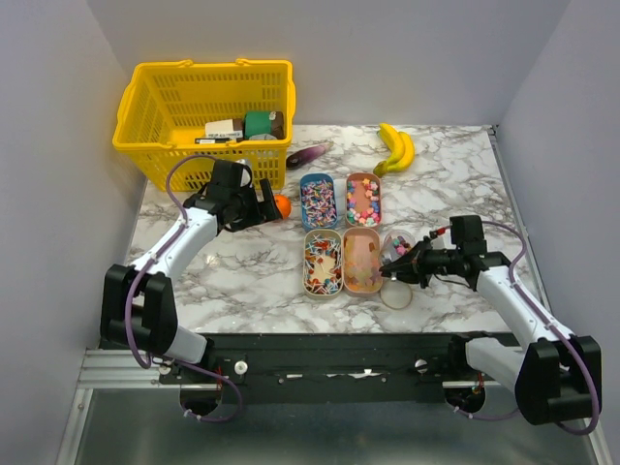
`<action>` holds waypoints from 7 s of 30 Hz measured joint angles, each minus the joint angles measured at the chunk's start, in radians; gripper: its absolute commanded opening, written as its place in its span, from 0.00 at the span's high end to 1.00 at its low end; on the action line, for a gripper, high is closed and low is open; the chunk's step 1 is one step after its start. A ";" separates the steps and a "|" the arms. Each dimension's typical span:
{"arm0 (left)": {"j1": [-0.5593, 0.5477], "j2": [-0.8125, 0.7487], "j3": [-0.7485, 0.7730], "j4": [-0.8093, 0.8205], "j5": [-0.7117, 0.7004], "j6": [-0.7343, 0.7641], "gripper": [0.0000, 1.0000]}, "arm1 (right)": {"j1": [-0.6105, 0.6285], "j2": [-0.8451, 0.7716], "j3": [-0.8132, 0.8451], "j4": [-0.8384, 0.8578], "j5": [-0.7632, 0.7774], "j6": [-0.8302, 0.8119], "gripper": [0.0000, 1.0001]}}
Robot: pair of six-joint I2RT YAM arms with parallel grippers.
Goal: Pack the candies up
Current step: Place the fake candies in the packing bottle, then adjust the spatula, then scoop the fake candies from the storage box.
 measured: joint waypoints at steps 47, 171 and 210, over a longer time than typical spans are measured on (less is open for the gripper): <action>-0.413 0.157 0.220 0.264 0.275 0.061 0.10 | 0.396 0.211 0.639 -0.525 0.425 -0.622 0.99; -0.123 0.115 0.085 0.118 -0.232 0.162 0.01 | 0.099 1.215 1.392 -0.675 0.615 -0.637 0.99; -0.117 0.126 0.085 0.118 -0.233 0.162 0.01 | 0.098 1.137 1.244 -0.550 0.692 -0.842 0.99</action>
